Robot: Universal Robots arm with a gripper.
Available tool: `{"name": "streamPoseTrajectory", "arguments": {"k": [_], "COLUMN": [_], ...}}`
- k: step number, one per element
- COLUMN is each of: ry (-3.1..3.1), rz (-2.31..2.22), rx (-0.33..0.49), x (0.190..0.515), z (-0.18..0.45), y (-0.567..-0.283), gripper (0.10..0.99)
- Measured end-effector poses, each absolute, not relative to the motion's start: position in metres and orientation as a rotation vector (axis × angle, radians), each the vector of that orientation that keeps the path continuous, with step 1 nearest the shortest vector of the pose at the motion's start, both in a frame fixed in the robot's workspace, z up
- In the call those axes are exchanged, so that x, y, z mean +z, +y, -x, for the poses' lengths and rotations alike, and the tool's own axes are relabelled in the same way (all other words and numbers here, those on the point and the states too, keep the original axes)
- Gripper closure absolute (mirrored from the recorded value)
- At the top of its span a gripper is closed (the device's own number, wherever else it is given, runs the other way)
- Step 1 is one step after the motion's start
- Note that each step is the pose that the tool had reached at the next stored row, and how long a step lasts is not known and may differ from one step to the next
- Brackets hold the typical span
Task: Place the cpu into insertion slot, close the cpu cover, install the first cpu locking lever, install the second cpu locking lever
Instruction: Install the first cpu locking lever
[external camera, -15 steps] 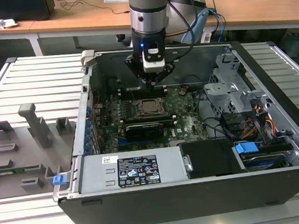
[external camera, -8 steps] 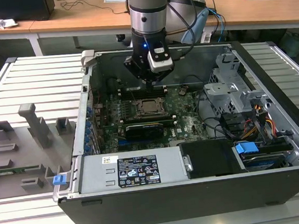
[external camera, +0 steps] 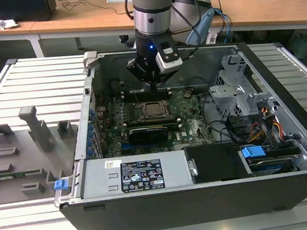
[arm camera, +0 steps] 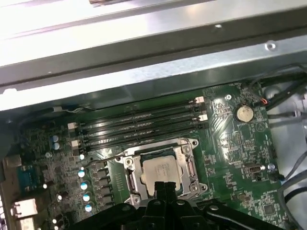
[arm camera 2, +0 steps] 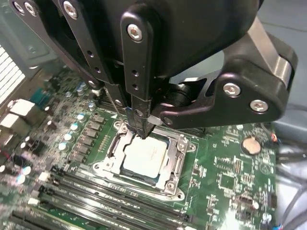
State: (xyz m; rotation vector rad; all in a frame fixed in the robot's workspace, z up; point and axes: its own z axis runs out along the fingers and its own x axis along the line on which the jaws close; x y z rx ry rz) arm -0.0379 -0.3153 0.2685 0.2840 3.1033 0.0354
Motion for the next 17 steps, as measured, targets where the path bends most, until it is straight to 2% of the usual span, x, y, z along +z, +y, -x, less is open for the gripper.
{"name": "streamPoseTrajectory", "arguments": {"k": [10,17], "ry": [3.118,3.118], "rz": [0.045,0.075], "rx": [0.039,0.04], "x": [0.2681,0.2681], "z": [0.0379,0.0406], "y": [-0.3153,-0.3153], "gripper": [0.98,0.98]}}
